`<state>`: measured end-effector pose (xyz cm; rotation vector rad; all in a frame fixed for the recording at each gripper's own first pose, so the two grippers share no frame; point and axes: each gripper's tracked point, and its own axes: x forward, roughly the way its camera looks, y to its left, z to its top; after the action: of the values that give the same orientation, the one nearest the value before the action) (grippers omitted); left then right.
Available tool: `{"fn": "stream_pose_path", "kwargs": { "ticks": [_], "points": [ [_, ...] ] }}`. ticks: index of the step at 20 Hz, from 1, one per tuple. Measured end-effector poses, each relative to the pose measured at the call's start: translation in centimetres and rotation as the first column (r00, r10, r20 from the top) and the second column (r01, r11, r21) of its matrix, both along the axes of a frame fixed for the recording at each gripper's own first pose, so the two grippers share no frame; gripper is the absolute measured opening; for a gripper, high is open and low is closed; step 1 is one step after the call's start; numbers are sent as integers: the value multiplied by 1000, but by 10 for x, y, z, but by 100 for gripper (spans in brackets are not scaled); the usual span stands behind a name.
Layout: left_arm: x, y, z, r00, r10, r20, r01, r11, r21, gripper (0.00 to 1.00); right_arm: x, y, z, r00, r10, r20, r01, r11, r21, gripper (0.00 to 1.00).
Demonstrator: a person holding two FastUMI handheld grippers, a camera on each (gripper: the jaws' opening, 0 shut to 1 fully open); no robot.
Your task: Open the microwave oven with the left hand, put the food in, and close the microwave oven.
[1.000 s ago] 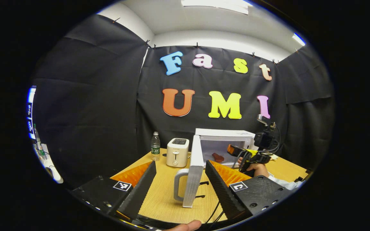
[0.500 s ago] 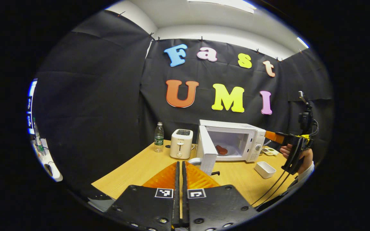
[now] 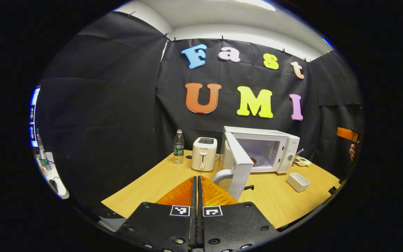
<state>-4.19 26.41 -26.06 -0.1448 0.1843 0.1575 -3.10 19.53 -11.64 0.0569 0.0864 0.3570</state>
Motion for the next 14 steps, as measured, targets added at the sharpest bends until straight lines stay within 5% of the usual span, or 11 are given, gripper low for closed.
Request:
{"fn": "stream_pose_path", "kwargs": {
  "ticks": [1,2,3,7,8,9,12,13,14],
  "points": [
    [7,-2,-10,1000,-12,-14,12,1000,-12,0,-1,-4,-2,1000,8,-9,-8,1000,5,99],
    [15,2,-17,1000,-7,-14,7,1000,-8,10,-1,-8,-7,1000,12,-24,-11,1000,7,99],
    [23,3,-26,1000,-13,-29,12,1000,-11,0,-2,-12,-9,999,16,-35,-15,1000,12,99],
    [46,-14,-35,997,-74,15,75,997,-30,0,0,-27,-12,999,23,-27,-23,1000,-14,100],
    [51,-13,-43,997,-73,4,73,997,-30,0,1,-36,-11,1000,8,-19,-9,1000,-24,89],
    [52,-15,-50,997,-80,-9,80,996,-35,0,2,-45,-12,1000,-7,-12,7,1000,-28,100],
    [56,-38,-50,993,-117,-5,117,992,-50,0,-2,-59,-19,1000,-22,-23,21,999,-34,100],
    [57,-47,-49,992,-129,0,129,991,-48,0,-3,-63,-19,999,-23,-27,22,999,-36,89],
    [59,-55,-48,990,-141,7,141,989,-45,0,-4,-67,-19,999,-28,-28,26,999,-40,100]
  ]
}}
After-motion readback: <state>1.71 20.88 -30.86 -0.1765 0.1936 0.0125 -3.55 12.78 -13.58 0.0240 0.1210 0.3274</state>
